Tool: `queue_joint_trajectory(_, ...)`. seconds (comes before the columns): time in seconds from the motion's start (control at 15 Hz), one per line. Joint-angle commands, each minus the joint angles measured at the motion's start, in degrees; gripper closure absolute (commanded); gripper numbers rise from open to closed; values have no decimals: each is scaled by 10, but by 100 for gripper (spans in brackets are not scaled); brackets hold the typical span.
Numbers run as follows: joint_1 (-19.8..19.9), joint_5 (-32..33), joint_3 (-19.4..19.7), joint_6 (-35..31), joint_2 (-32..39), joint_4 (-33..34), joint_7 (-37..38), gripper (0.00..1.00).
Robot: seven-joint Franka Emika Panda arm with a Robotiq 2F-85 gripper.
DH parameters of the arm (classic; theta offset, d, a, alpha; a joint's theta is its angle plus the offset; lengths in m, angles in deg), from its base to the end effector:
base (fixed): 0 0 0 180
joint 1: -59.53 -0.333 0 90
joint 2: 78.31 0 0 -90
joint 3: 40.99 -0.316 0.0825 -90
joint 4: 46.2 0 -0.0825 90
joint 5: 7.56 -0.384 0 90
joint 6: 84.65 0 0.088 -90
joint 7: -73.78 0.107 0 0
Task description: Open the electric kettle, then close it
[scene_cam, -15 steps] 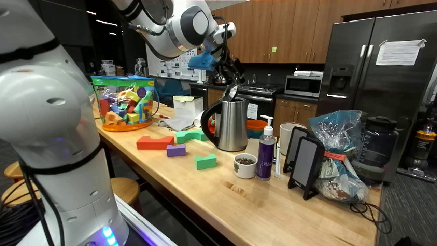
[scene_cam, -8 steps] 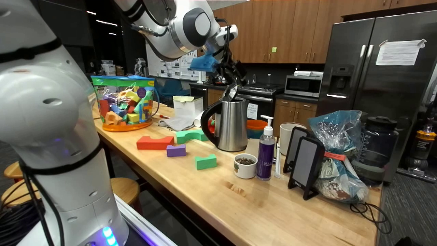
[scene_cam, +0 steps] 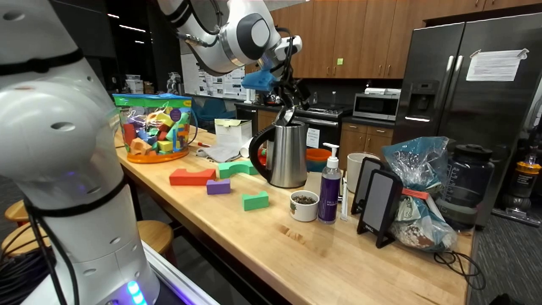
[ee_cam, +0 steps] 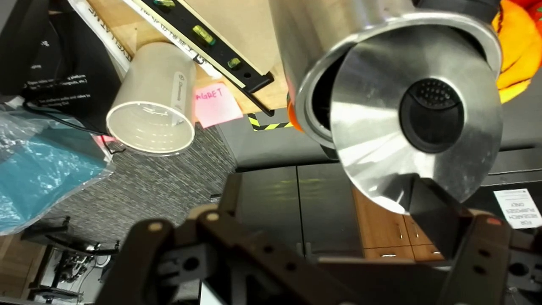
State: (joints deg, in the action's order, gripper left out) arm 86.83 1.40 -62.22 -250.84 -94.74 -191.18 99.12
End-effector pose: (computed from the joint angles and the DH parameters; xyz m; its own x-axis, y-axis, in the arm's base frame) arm 0.4772 -0.0366 0.4427 0.7291 -0.3144 0.6079 -0.3645 -0.9302 -0.0439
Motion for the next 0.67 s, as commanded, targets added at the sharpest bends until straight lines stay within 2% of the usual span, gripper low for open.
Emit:
queue_joint_trajectory(0.0, 20, 23, -11, 15, 23, 29, 7, 0)
queue_joint_trajectory(0.6, 18, 34, -12, 54, 72, 68, 4, 0)
